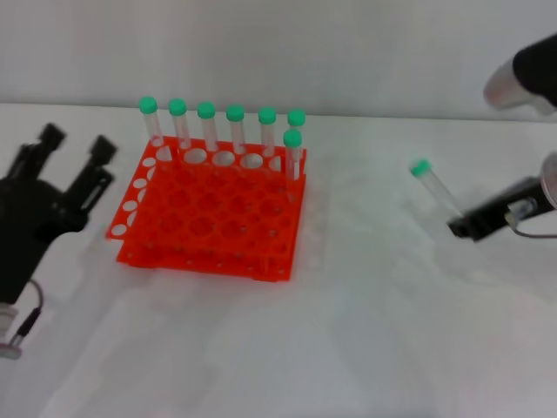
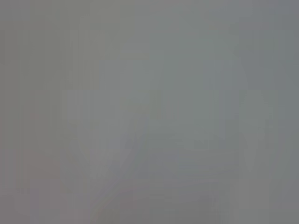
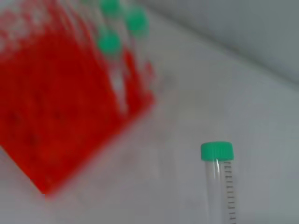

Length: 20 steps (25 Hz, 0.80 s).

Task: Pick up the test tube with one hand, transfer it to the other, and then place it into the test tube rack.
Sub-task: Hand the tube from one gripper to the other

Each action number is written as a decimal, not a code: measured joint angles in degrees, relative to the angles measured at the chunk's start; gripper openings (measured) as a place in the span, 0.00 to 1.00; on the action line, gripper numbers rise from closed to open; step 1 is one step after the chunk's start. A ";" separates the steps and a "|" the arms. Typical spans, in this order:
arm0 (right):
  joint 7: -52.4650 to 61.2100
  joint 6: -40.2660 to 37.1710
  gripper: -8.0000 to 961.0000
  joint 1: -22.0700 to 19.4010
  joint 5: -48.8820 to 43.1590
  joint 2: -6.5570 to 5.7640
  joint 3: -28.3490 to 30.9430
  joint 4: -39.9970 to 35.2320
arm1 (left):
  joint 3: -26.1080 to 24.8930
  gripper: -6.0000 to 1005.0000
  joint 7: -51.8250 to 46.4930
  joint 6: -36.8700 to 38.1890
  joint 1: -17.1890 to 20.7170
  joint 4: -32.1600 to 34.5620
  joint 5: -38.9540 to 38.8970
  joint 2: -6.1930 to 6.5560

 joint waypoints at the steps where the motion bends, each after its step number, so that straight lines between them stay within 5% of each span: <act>1: -1.69 -1.97 0.22 -1.11 2.03 0.04 -0.02 -1.26 | 0.02 0.78 -2.49 -0.72 -0.10 1.68 2.61 0.27; 6: -16.53 -17.27 0.22 -5.79 17.23 0.19 -2.23 0.98 | 0.00 0.78 -18.26 -3.79 -0.91 9.96 15.36 2.42; 11: -28.83 -23.84 0.22 -6.25 28.76 0.21 -3.11 6.60 | -0.16 0.78 -30.37 -6.47 -4.18 13.21 24.08 3.99; 20: -55.17 -25.96 0.22 -7.43 52.10 0.15 -2.48 15.85 | -0.43 0.78 -39.73 -9.16 -6.53 13.79 26.86 4.52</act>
